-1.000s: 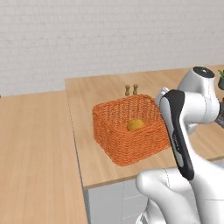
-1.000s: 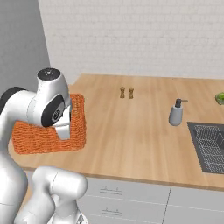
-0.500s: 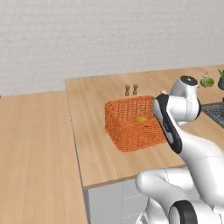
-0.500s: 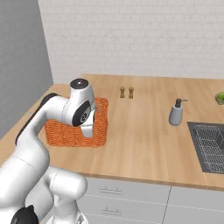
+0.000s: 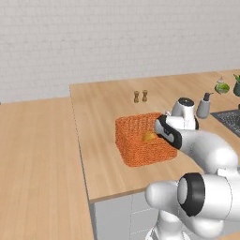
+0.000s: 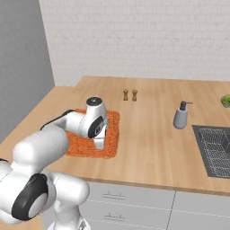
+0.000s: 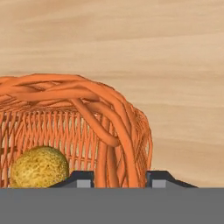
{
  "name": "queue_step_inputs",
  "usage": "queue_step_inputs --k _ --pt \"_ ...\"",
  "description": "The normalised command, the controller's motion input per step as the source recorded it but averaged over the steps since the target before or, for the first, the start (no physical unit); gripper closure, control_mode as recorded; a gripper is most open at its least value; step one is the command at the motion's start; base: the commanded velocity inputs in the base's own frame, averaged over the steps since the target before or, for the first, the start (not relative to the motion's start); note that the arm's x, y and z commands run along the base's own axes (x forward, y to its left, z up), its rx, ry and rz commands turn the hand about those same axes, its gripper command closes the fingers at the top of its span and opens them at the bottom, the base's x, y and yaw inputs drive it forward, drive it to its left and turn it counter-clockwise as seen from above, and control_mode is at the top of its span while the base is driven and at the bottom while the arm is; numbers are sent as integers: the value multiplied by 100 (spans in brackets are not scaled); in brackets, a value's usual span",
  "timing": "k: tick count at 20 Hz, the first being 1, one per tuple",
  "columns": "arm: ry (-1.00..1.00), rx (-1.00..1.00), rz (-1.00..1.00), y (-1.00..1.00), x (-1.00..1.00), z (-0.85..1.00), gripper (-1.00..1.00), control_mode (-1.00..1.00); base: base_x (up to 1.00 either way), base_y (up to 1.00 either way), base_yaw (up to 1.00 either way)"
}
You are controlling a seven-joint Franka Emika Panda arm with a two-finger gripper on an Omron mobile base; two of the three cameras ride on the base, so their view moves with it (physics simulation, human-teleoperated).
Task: Open the cabinet, pick up the bread from the cabinet and place it in the basket. Then move the basket to the dining counter.
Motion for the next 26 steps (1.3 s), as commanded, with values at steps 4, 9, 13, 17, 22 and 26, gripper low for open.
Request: queue_step_inputs --k 4,9,13,17,22,26 --pt "12 0 6 -2 9 -52 100 -100 0 0 0" --pt "3 0 5 1 5 -15 -100 -100 0 0 0" --pt "-23 1 15 1 -10 52 -100 -100 0 0 0" --pt "-35 3 21 0 -32 48 -100 -100 0 0 0" --pt "-36 0 28 11 -76 62 -100 -100 0 0 0" --pt "-35 0 39 28 -77 75 -100 -100 0 0 0"
